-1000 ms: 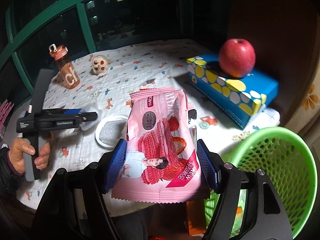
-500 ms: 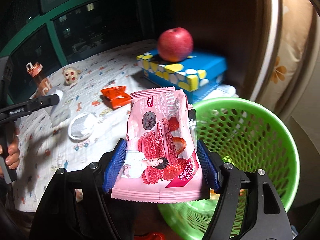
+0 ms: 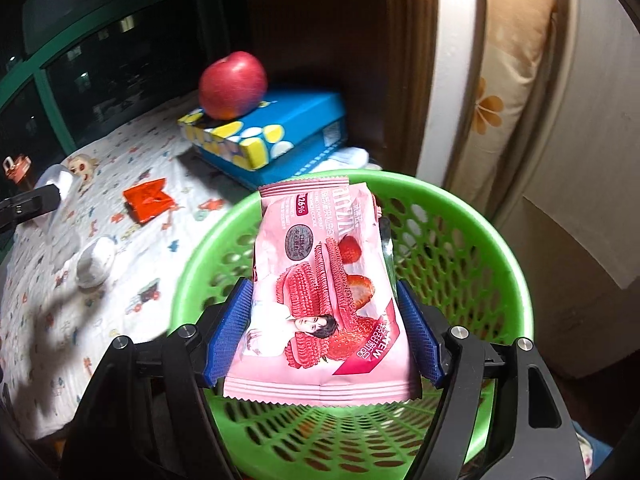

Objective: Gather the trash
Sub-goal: 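Carry the wrapper and bowl over the basket and open both tools, then move both tools back over the bed toward the white foam block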

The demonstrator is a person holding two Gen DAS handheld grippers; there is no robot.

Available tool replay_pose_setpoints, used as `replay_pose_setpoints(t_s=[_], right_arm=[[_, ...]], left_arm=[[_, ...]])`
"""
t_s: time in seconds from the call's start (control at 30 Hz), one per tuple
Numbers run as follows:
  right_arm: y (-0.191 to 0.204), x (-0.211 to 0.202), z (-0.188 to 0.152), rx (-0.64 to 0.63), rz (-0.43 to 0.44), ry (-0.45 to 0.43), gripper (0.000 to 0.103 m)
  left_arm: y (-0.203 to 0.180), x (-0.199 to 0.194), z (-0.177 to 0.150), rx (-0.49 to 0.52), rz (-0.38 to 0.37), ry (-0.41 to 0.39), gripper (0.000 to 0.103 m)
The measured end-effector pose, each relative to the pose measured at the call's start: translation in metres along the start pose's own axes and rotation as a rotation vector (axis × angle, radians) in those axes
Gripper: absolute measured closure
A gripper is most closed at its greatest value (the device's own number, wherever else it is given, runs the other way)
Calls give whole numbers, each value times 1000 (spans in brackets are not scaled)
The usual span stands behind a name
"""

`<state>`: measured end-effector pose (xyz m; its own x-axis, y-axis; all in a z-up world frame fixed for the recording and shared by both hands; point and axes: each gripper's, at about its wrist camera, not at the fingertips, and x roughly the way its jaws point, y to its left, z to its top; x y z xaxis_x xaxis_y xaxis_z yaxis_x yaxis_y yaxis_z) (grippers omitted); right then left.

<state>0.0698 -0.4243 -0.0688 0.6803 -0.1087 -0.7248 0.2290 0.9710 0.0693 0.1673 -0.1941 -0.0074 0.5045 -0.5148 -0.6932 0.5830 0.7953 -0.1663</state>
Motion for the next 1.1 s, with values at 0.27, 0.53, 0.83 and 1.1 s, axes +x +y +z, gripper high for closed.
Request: replay_pose_setpoints(t_s=[0.27,0.53,0.83,1.1], right_arm=[[-32,1,-1,33,-66,-6,24],[-45,-21,-6,51,-73,-51,24],[-57,-43,-11,86,-62,-96,24],[-65,-53,-16,110,-56,-112,23]], left_arm=[[-40,14,9,64,-38,9,46],[-79,35,8,113,-81,47,46],[-118,57,-2,161,-120,103,46],[-138,69,-9,176,-158,142,46]])
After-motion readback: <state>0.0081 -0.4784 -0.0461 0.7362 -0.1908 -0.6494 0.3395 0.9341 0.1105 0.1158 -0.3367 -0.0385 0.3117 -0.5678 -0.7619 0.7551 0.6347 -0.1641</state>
